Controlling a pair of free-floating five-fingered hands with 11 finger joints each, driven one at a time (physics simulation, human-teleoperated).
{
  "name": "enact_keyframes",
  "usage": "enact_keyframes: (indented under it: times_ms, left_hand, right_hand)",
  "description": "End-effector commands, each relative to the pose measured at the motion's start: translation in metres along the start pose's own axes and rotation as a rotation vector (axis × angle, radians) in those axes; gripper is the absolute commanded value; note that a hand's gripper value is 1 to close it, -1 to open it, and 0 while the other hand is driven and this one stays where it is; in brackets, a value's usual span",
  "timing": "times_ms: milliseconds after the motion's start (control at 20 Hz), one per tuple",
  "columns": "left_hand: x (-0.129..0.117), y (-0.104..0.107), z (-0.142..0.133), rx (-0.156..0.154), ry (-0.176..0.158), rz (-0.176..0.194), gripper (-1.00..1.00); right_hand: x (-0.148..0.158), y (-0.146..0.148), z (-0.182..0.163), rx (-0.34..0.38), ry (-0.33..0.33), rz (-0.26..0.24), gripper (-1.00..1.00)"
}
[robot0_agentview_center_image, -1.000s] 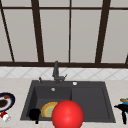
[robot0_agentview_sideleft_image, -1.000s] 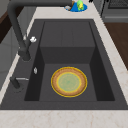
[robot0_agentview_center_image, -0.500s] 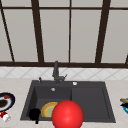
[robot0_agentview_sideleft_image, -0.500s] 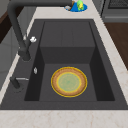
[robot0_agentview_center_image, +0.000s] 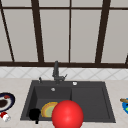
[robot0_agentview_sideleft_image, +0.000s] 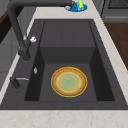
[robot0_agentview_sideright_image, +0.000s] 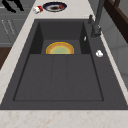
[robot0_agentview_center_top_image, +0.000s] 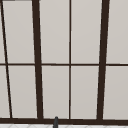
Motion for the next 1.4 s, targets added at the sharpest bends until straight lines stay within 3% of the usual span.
enact_keyframes:
  times_ms: [0, 150, 450, 750, 1000, 1250, 1300, 1350]
  left_hand:
    - [0.0, 0.0, 0.0, 0.0, 0.0, 0.0, 0.0]
    - [0.0, 0.0, 0.0, 0.0, 0.0, 0.0, 0.0]
    - [0.0, 0.0, 0.0, 0.0, 0.0, 0.0, 0.0]
    - [0.0, 0.0, 0.0, 0.0, 0.0, 0.0, 0.0]
    - [0.0, 0.0, 0.0, 0.0, 0.0, 0.0, 0.0]
    - [0.0, 0.0, 0.0, 0.0, 0.0, 0.0, 0.0]
    - [0.0, 0.0, 0.0, 0.0, 0.0, 0.0, 0.0]
    - [0.0, 0.0, 0.0, 0.0, 0.0, 0.0, 0.0]
  right_hand:
    - [-0.009, -0.006, -0.016, 0.002, 0.032, 0.042, -1.0]
    - [-0.02, 0.0, -0.034, -0.003, 0.033, 0.028, -1.0]
    - [-0.032, 0.006, -0.068, 0.086, 0.069, 0.052, -1.0]
    - [-0.056, 0.012, -0.096, 0.18, 0.047, 0.01, -1.0]
    - [-0.073, 0.005, -0.126, 0.109, -0.018, -0.002, -1.0]
    - [-0.081, 0.005, -0.15, 0.107, -0.033, -0.021, -1.0]
    - [-0.079, 0.004, -0.151, 0.101, -0.036, -0.023, 1.0]
    - [-0.075, 0.002, -0.149, 0.07, -0.038, 0.006, 1.0]
